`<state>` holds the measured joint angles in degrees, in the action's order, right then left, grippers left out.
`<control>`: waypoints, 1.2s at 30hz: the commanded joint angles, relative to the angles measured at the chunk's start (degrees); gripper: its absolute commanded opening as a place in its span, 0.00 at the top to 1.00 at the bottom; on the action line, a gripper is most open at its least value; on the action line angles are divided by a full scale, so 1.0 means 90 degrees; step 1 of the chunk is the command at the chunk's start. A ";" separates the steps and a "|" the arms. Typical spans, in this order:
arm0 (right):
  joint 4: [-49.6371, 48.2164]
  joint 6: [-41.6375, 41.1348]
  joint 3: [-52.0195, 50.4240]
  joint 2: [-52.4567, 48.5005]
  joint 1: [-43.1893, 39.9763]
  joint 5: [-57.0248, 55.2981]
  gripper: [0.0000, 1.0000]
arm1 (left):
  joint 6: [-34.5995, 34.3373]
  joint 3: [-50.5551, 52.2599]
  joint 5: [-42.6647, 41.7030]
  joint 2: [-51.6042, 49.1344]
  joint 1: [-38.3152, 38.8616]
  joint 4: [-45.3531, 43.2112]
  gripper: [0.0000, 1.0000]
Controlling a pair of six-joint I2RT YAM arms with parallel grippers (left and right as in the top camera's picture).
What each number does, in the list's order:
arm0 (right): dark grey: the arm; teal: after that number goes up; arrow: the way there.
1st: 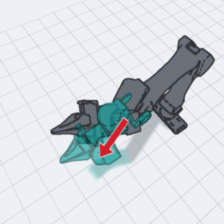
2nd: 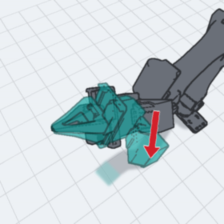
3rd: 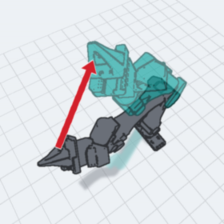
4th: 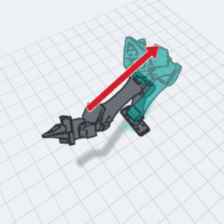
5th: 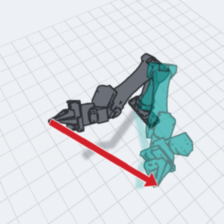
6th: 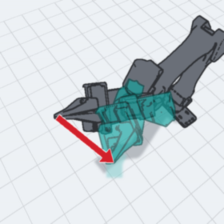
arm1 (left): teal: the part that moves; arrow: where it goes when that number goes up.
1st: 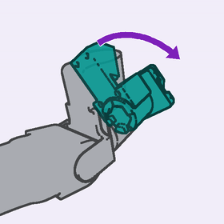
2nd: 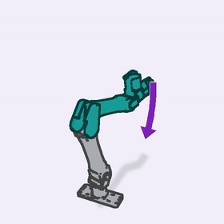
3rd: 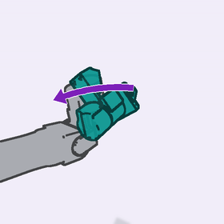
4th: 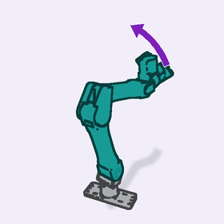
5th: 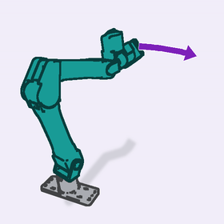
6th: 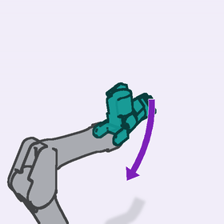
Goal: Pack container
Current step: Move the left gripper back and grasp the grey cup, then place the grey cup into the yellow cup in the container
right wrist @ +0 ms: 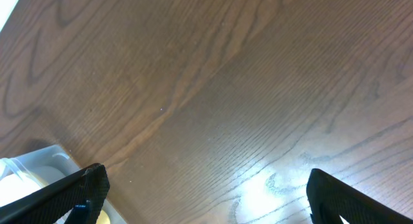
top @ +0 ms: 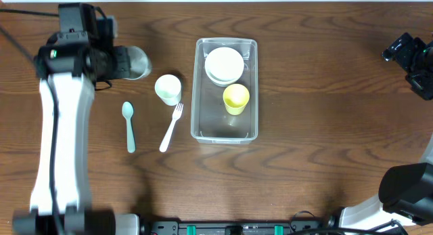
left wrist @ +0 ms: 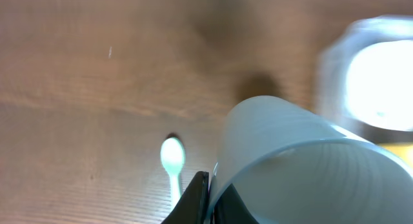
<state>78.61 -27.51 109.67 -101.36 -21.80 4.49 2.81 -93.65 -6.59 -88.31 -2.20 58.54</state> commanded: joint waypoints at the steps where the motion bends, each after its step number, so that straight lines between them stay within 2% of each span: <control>1: 0.0007 0.0041 -0.0015 -0.0024 -0.0034 0.0002 0.01 | -0.0051 0.0007 0.0010 0.0279 0.0636 0.0250 0.94; 9: 0.0007 0.0041 -0.0015 -0.0024 -0.0034 0.0000 0.01 | 0.0017 0.0291 -0.0248 -0.0015 0.2361 0.0148 0.94; 11: 0.0007 0.0041 -0.0015 -0.0024 -0.0034 0.0000 0.01 | 0.0515 0.0291 -0.0243 -0.0189 0.2803 -0.0027 0.94; 16: 0.0007 0.0041 -0.0015 -0.0024 -0.0034 0.0000 0.01 | 0.0996 0.0291 -0.0245 -0.0525 0.3366 -0.0432 0.94; 27: 0.0007 0.0041 -0.0015 -0.0024 -0.0034 0.0002 0.01 | 0.1066 0.0291 -0.0245 -0.1904 0.3563 -0.1222 0.94; 36: 0.0007 0.0039 -0.0015 -0.0024 -0.0034 0.0000 0.01 | 0.1066 0.0291 -0.0243 -0.2254 0.3563 -0.1540 0.93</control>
<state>78.61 -27.49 109.67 -101.36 -21.80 4.49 11.88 -90.98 -8.64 -108.62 29.89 44.99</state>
